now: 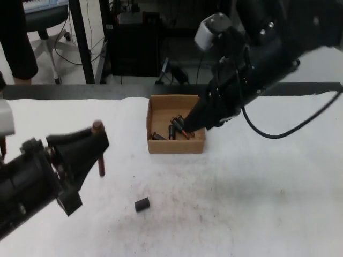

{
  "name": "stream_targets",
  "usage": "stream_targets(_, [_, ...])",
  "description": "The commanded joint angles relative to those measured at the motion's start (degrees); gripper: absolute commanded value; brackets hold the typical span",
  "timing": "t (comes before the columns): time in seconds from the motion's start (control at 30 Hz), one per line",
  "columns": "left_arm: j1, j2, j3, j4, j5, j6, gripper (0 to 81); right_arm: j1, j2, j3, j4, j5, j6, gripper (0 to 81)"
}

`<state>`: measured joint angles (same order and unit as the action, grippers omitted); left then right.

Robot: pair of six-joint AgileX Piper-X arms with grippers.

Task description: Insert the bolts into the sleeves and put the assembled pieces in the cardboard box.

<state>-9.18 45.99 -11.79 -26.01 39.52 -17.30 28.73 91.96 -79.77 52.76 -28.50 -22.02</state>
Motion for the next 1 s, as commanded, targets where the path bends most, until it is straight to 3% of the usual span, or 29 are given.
stream_targets(0.0, [0.92,-0.54,-0.15,4.97,-0.29,4.38,0.0,1.53,3.48,-3.08,5.09,5.16,-6.90,16.7])
stream_targets(0.17, [2.47,-0.54,-0.15,10.23,-5.40,9.05,0.0,4.50,8.78,-3.47,4.50,5.70,-12.33,21.3])
stream_targets(0.33, [2.96,-0.54,-0.15,18.71,-9.53,16.45,0.0,8.70,13.48,-3.47,4.09,6.42,-15.30,40.0])
stream_targets(0.47, [2.96,-0.54,-0.27,25.65,-13.81,21.09,0.0,12.57,16.56,-3.47,0.91,10.34,-17.12,39.8])
stream_targets(0.63, [2.96,-0.54,-2.19,28.39,-13.92,21.89,0.0,16.52,18.99,-3.47,-4.90,15.08,-22.88,39.8])
stream_targets(0.97, [2.86,-0.54,-4.26,36.07,-16.69,27.81,0.0,16.53,23.28,-4.20,-11.00,18.10,-28.14,38.0])
